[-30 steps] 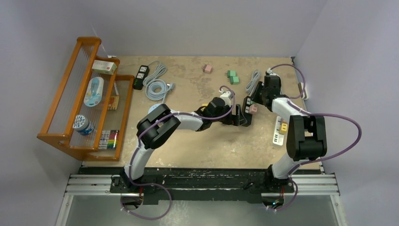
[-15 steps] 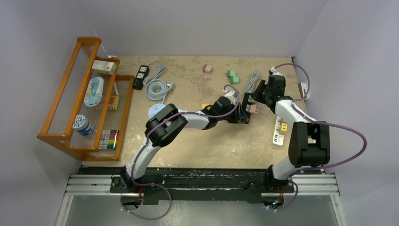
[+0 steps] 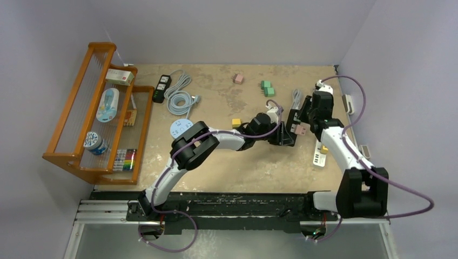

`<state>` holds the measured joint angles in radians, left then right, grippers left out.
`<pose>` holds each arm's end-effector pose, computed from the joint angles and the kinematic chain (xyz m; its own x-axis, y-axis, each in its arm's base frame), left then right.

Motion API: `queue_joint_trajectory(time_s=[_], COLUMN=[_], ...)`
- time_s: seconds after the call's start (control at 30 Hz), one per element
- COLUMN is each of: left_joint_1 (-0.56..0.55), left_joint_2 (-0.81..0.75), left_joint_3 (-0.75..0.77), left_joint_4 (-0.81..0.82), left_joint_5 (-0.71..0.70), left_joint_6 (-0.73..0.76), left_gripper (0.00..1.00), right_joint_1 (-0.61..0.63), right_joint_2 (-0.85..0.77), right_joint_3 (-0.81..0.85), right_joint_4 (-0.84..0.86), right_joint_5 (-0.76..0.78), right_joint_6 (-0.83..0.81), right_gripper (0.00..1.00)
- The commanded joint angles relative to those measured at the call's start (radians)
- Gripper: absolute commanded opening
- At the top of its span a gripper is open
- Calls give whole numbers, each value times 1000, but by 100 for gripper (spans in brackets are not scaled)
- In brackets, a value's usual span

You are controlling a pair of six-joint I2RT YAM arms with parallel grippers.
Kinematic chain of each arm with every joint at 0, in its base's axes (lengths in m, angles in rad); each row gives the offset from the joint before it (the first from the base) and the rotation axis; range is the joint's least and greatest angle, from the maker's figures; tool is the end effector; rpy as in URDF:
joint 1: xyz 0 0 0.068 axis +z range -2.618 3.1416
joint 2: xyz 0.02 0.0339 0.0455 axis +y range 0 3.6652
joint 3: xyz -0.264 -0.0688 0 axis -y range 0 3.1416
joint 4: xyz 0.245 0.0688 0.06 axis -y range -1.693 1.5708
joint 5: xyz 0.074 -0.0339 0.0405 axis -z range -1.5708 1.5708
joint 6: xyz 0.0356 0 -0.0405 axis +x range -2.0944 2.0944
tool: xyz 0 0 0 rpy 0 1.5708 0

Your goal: Pull the plug off the socket

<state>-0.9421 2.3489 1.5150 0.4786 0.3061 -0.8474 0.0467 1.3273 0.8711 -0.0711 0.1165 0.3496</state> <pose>0.2945 -0.4233 0.1229 -0.8380 -0.0628 -0.5420 0.4671 0.4308 -0.7721 0.2971 0.0097 0.2606 -0.4538 0.3194 -0.8319 0.2229 0.9446 0.2410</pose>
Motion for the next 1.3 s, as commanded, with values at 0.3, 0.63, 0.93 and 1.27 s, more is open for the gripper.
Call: queue_joint_trajectory(time_s=[0.3,0.63,0.93,1.27], left_joint_1=[11,11,6,21], left_joint_2=[51,48,61,168], left_joint_3=[15,4,30,188], left_joint_4=[-25,-10,7,-68], left_joint_5=[-54,-32,36,165], left_joint_6=[1,-2,26,-21], left_gripper=[0,0,0,0], right_joint_1=[39,39,38,38], right_joint_2=[149,471,67,-141], right_joint_3=[316,663,274,32], right_joint_4=[183,103,90,-3], right_joint_5=[-244,-457,-158,-238], right_joint_6=[-24,-18,11,-7], right_gripper=[0,0,0,0])
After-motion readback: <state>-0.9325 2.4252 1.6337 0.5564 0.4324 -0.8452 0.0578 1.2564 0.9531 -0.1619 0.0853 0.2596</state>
